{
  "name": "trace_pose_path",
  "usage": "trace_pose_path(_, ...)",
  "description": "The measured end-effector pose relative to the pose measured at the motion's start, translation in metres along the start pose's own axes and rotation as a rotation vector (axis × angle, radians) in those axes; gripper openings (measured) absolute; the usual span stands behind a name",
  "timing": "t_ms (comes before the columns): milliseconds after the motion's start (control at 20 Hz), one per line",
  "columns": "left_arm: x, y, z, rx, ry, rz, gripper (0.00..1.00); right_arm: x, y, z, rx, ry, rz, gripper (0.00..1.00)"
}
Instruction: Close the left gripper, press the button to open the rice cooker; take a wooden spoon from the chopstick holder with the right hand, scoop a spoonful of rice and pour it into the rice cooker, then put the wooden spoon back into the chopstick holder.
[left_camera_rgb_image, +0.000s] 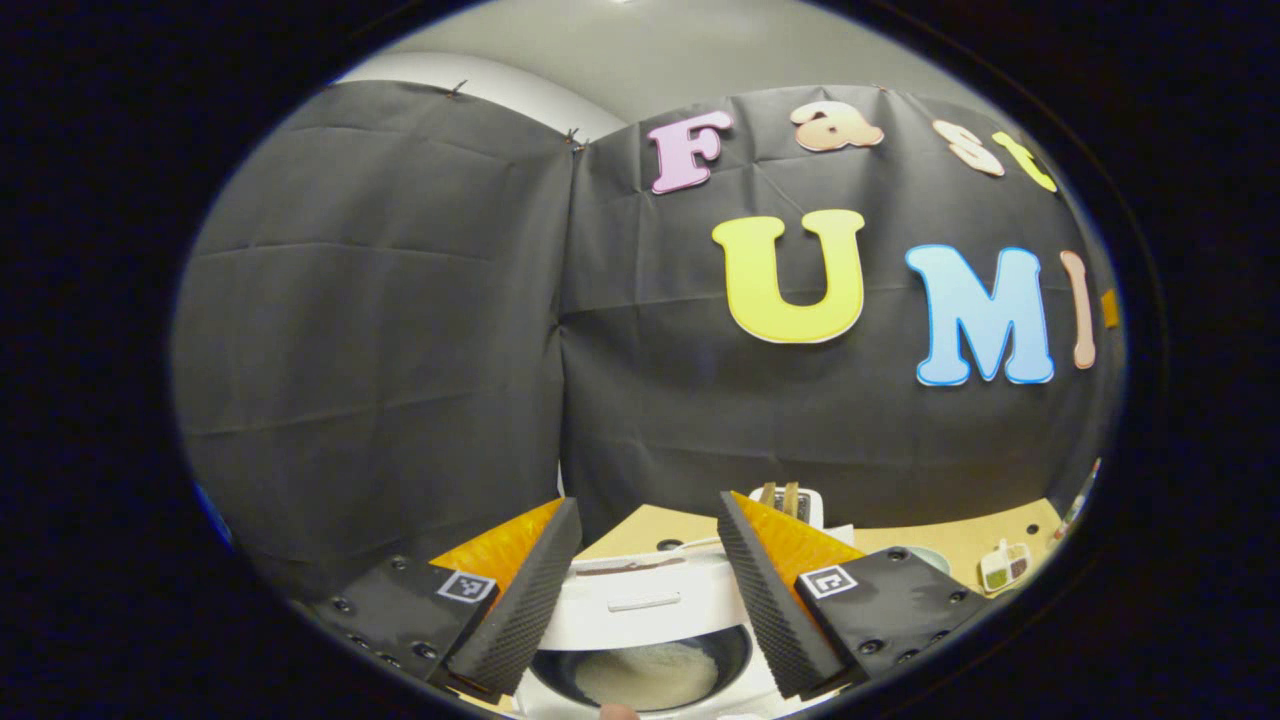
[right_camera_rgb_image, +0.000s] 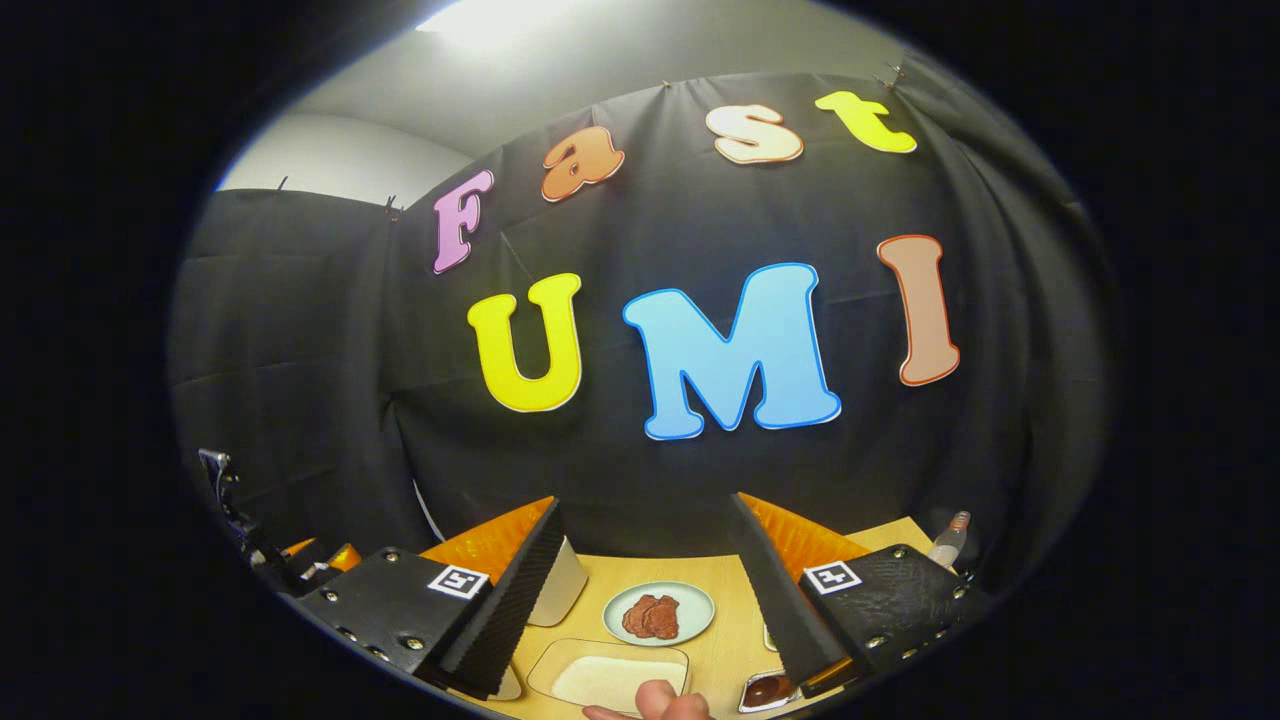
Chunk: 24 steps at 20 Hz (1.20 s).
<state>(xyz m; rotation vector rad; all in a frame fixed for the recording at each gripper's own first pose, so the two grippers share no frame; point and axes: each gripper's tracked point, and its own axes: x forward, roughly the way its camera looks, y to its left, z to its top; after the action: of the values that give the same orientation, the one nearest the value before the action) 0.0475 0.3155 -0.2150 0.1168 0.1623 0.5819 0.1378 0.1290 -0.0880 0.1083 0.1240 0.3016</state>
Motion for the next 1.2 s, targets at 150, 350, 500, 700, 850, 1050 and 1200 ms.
trace_pose_path(150,-0.015,-0.006,-0.023,-0.014,0.029,-0.019,0.95,-0.001,0.005,0.001,-0.004,0.0,0.013,0.99)
trace_pose_path(350,-0.026,-0.007,-0.054,-0.027,0.087,-0.03,0.95,-0.003,0.006,-0.003,0.0,0.013,0.023,0.99)
trace_pose_path(500,-0.035,-0.012,-0.086,-0.051,0.161,-0.05,0.89,-0.003,0.009,-0.003,0.006,0.019,0.028,0.99)
trace_pose_path(700,-0.045,-0.016,-0.121,-0.056,0.234,-0.063,0.98,-0.007,0.013,0.004,0.0,-0.006,0.042,0.99)
trace_pose_path(850,-0.045,-0.015,-0.123,-0.018,0.227,-0.06,0.98,-0.008,0.012,-0.002,0.0,0.012,0.042,0.99)
trace_pose_path(1050,-0.046,-0.015,-0.127,-0.015,0.229,-0.057,0.93,-0.004,0.012,-0.008,-0.003,0.034,0.04,0.99)
trace_pose_path(1200,-0.046,-0.016,-0.139,-0.004,0.257,-0.035,0.98,-0.004,0.014,-0.007,-0.018,0.035,0.047,0.99)
